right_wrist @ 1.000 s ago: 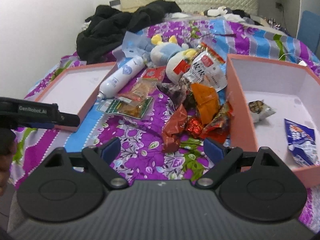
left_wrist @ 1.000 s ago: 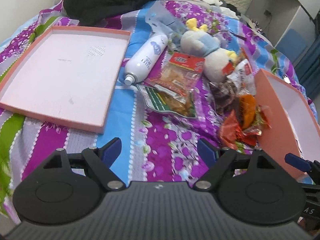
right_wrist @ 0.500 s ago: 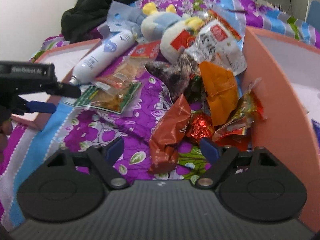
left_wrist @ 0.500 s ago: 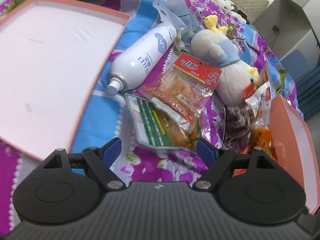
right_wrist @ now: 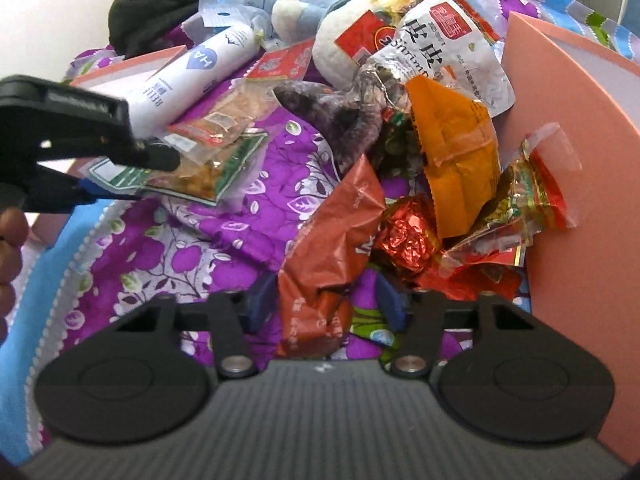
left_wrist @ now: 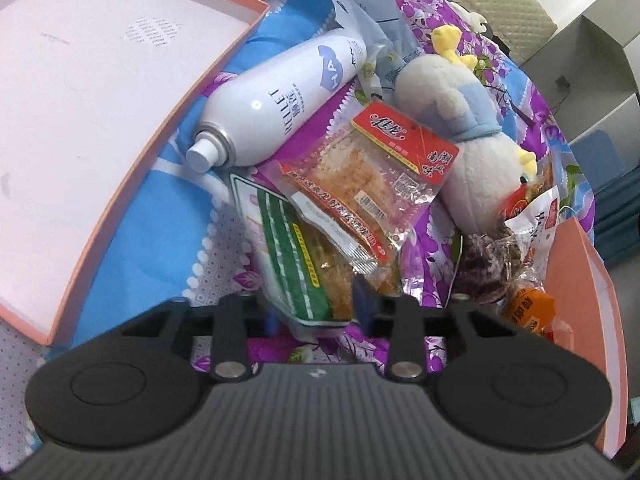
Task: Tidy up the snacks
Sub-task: 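Grasp green-labelled packet with left gripper while right grasps red-brown wrapper, then lift both held snacks and carry them over the pink box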
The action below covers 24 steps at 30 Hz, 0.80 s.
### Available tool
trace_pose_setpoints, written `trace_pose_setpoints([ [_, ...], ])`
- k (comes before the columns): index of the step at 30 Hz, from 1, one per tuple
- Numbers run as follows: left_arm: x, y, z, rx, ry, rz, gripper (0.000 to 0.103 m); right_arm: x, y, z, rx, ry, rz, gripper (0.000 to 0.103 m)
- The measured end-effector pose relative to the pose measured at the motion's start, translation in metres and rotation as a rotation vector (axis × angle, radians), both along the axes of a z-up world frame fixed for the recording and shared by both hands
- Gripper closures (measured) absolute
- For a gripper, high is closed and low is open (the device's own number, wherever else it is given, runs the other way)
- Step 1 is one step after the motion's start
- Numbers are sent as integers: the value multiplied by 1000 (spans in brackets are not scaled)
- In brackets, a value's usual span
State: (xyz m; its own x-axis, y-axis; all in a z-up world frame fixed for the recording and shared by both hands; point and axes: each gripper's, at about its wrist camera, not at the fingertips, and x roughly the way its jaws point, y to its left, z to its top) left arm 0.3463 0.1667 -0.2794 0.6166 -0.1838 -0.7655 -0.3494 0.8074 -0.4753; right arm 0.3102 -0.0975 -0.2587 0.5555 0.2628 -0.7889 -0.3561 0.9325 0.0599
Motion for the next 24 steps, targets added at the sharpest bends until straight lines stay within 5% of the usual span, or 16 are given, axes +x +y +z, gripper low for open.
trace_pose_setpoints([
  [2,-2,1,3,6,-11,-1,82,-1,0,3,6,3,7,62],
  [10,-23,-6,30,4,-52,-37,94,-21,-5,20,14,-12,16,64],
  [24,-109,-37,90,102,-90,-106,102,-83,-35,64,103,-33,-55,64],
])
